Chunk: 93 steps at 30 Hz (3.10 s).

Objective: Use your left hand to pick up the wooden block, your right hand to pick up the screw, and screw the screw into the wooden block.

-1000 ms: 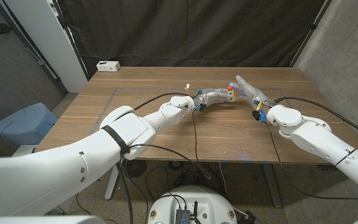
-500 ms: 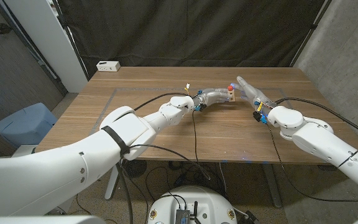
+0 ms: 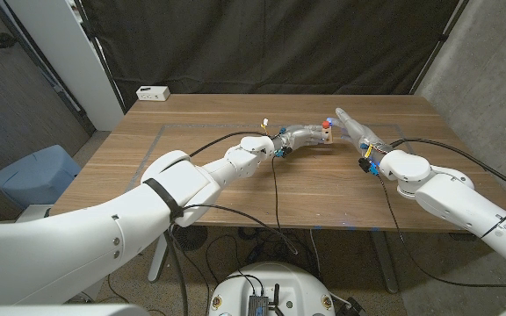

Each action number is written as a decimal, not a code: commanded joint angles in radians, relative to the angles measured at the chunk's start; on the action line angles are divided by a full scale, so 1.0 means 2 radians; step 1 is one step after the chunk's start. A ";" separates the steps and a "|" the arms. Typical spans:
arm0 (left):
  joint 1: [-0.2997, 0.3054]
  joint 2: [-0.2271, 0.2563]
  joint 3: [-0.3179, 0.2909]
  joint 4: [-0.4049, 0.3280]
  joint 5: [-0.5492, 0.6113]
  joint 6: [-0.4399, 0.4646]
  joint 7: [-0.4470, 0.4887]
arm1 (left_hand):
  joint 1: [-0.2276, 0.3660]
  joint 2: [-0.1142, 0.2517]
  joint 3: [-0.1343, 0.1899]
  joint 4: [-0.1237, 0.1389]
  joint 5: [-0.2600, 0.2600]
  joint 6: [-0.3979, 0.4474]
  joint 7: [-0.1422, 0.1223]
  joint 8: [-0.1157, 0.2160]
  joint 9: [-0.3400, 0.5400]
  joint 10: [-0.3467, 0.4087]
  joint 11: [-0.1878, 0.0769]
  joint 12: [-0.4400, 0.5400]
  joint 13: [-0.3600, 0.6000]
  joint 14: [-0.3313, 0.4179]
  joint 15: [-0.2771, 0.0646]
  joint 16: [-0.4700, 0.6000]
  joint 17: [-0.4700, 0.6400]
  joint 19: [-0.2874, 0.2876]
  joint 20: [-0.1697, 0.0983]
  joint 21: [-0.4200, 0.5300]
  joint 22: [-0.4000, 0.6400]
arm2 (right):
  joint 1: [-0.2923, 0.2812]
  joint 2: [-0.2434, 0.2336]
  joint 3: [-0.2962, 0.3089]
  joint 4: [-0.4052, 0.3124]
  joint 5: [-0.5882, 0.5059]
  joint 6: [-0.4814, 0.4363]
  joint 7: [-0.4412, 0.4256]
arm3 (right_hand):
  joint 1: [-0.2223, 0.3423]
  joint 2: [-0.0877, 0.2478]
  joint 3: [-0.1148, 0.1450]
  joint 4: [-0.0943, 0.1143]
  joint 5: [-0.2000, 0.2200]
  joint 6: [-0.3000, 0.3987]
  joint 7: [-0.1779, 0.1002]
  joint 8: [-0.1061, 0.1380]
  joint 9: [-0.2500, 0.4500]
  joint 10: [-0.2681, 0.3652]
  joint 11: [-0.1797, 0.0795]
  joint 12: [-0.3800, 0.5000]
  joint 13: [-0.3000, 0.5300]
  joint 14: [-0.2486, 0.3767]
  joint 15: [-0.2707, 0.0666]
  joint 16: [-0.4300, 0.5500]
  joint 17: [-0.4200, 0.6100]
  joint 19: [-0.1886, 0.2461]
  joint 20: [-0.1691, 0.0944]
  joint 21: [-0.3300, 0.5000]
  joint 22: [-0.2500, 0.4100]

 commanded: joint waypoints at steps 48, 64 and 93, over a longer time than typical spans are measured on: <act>-0.008 -0.003 0.006 0.001 -0.001 0.023 0.019 | -0.003 0.005 0.002 0.003 0.003 0.023 0.019 0.004 0.003 0.003 0.001 0.003 0.001 0.006 -0.029 0.002 0.002 0.002 -0.001 0.003 0.002 | -0.017 -0.021 0.001 -0.032 0.002 -0.017 0.004 | 0.003 0.015 0.001 0.000 0.003 0.009 0.002 0.004 0.001 -0.033 0.003 0.002 0.000 -0.073 0.000 0.001 0.000 0.002 -0.001 0.002 0.000; -0.005 0.001 0.009 -0.011 0.001 0.030 0.022 | -0.003 0.005 0.002 0.003 0.003 0.023 0.019 0.004 0.003 0.004 0.001 0.003 0.001 0.005 -0.029 0.002 0.002 0.002 -0.001 0.003 0.002 | -0.036 -0.027 0.022 -0.039 0.010 -0.017 -0.012 | 0.003 0.016 0.002 0.000 0.003 0.010 0.003 0.003 0.001 -0.031 0.003 0.003 0.000 -0.072 0.000 0.001 0.000 0.003 -0.001 0.002 0.000; -0.006 -0.003 0.008 0.000 0.002 0.004 0.005 | -0.002 0.005 0.002 0.003 0.003 0.024 0.019 0.004 0.003 0.004 0.001 0.003 0.001 0.006 -0.029 0.002 0.002 0.002 -0.001 0.003 0.002 | -0.038 -0.023 0.037 -0.020 0.008 0.001 -0.016 | 0.004 0.015 0.002 -0.001 0.003 0.003 0.005 0.000 0.001 -0.029 0.005 0.003 0.000 -0.069 0.002 0.001 0.000 0.006 -0.001 0.003 0.000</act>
